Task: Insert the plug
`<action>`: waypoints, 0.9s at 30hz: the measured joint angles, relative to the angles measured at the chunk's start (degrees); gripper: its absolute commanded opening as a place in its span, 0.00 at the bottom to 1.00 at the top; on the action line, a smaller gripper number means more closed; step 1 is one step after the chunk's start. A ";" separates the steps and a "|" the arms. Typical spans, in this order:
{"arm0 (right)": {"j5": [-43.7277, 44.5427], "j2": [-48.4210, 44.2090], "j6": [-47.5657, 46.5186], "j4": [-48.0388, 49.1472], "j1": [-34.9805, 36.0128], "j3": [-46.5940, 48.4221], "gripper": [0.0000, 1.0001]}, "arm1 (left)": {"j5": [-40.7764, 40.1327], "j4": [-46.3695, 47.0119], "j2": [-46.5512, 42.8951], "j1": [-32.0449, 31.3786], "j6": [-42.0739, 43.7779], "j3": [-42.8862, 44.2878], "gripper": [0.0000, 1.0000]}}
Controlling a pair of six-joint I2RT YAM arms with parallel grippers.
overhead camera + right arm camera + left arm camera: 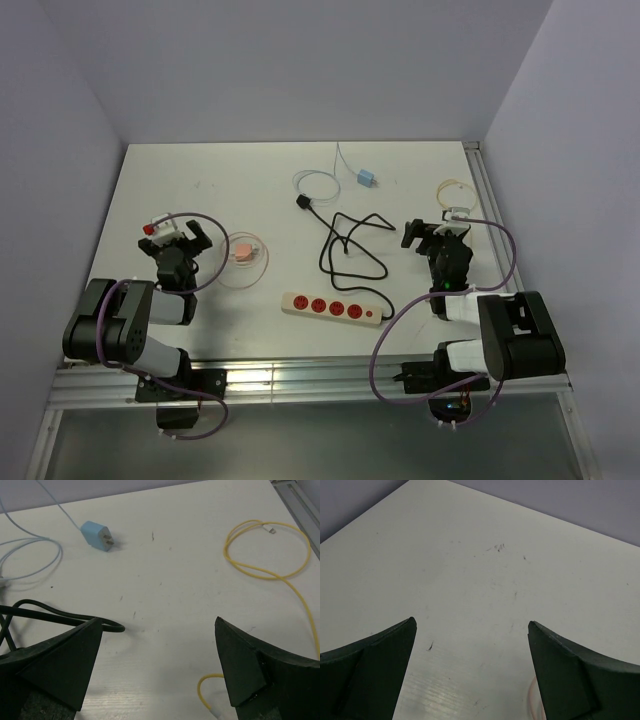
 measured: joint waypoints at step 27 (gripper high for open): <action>0.59 0.00 -2.47 0.07 0.00 0.00 1.00 | -1.11 -0.09 -0.09 0.09 1.84 0.04 1.00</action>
